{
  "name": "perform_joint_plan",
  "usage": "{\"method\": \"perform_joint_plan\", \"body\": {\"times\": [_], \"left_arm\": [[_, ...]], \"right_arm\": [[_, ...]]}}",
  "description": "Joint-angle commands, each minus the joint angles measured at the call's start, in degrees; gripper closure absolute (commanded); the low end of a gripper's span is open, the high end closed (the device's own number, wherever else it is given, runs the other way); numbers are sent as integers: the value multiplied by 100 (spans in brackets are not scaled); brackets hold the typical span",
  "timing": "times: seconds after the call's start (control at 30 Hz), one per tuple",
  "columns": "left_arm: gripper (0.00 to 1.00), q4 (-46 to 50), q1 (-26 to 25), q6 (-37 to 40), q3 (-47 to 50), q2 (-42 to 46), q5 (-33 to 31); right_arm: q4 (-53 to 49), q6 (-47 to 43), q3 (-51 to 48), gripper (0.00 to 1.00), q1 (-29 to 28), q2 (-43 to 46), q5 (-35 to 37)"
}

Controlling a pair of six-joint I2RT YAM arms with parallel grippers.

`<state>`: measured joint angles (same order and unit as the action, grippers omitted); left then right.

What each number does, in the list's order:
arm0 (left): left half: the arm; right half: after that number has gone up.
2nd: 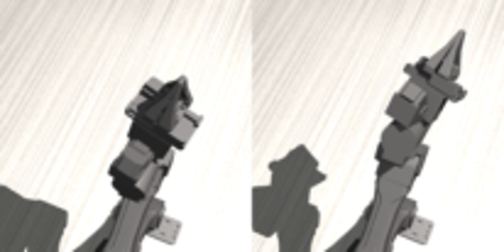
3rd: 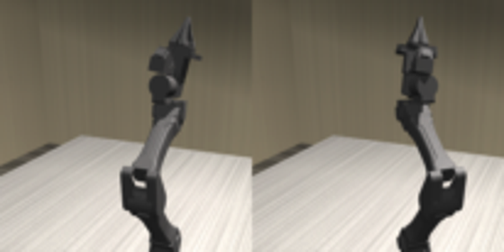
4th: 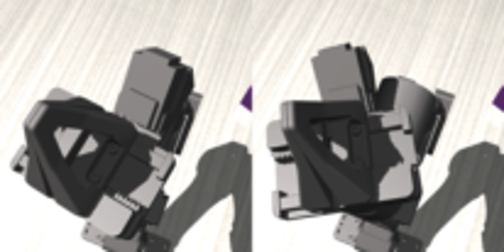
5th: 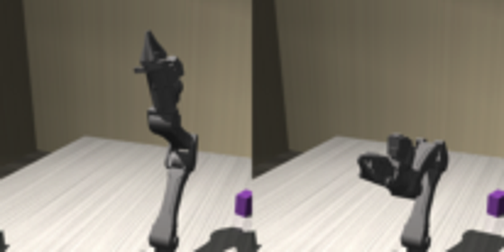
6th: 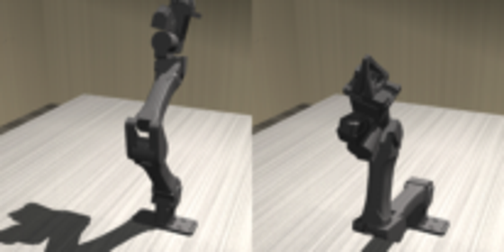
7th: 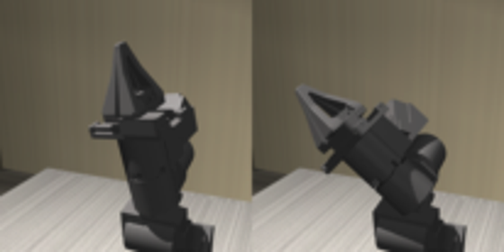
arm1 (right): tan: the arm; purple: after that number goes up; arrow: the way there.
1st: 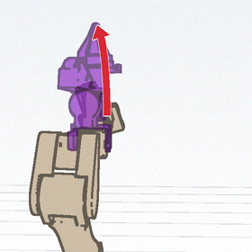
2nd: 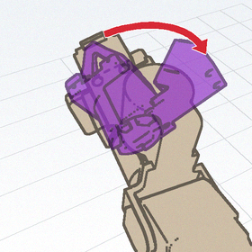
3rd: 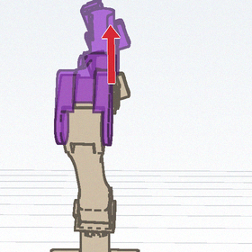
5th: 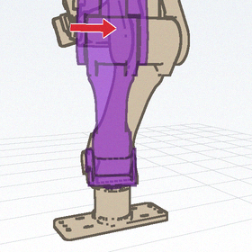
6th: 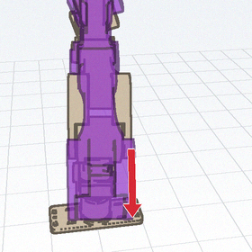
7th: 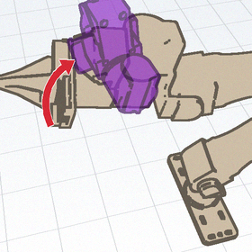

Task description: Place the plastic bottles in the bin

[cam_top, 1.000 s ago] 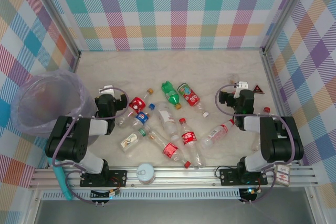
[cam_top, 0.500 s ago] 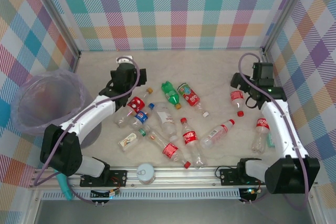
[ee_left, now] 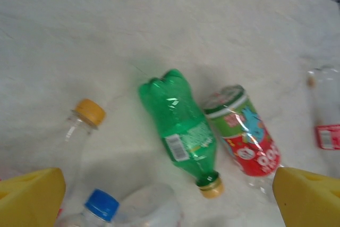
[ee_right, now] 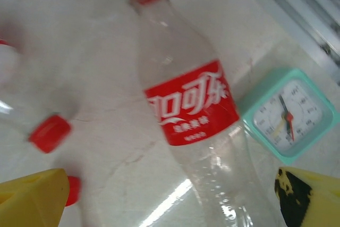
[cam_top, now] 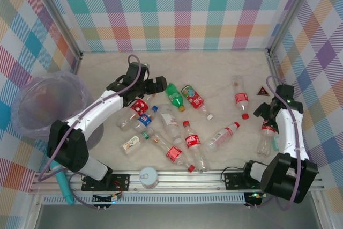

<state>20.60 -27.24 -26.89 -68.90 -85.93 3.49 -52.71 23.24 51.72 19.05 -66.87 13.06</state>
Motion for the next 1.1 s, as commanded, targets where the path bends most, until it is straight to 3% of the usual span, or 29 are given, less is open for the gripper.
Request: {"method": "perform_joint_plan", "body": {"times": [0.0, 0.1, 0.2, 0.43, 1.07], "left_arm": [[0, 218, -11, -441, -17, 231, 644], [0, -20, -18, -767, 142, 267, 838], [0, -416, -18, -1060, 448, 360, 886], [0, -153, -16, -1014, 413, 375, 776], [0, -1004, -44, -1660, 926, 570, 800]], "right_arm": [[243, -89, -90, 1, 166, -27, -310], [252, -156, 79, 1, 224, -125, -69], [529, -129, 9, 1, 459, -205, -322], [857, -285, 382, 3, 716, -1097, -474], [1465, -405, 391, 1, 723, -2350, -970]]}}
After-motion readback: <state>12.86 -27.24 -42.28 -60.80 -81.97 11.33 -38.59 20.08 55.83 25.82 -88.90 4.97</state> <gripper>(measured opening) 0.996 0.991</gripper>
